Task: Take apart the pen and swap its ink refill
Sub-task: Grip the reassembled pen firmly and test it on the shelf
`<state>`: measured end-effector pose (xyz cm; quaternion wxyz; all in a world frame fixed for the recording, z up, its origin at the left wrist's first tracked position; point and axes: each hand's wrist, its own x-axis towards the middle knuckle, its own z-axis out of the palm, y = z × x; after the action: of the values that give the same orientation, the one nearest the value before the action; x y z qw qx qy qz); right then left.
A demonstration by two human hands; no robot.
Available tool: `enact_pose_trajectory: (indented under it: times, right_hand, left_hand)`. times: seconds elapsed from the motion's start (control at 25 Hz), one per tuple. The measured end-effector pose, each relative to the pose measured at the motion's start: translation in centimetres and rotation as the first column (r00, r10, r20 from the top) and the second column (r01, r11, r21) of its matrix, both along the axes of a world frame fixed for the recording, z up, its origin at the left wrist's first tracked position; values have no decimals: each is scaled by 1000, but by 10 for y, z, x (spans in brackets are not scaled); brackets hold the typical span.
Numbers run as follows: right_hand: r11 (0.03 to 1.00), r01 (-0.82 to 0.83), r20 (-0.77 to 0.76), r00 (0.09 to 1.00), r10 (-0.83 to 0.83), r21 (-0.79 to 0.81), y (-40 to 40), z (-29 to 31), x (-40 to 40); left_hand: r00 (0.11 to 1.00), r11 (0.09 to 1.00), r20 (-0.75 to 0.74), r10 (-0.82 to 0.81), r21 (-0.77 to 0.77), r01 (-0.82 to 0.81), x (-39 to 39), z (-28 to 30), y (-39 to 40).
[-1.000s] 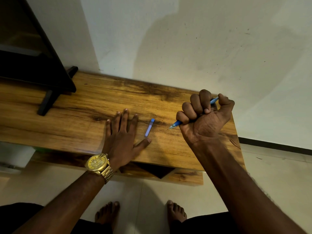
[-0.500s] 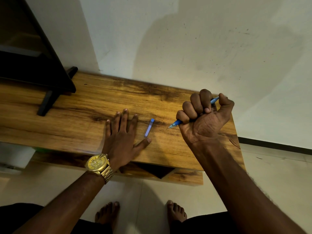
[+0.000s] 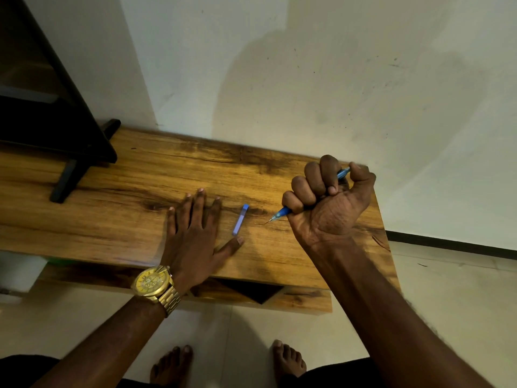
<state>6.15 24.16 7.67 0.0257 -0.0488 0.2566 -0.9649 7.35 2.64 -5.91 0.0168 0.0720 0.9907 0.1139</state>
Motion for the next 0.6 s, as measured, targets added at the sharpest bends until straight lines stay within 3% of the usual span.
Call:
enact_pose_trajectory:
  times: [0.6]
  right_hand:
    - [1000,-17,-25,1000,17,13,-3,0,1]
  left_hand:
    - [1000,1000,-1,1,-14,-1,-1,-2,0]
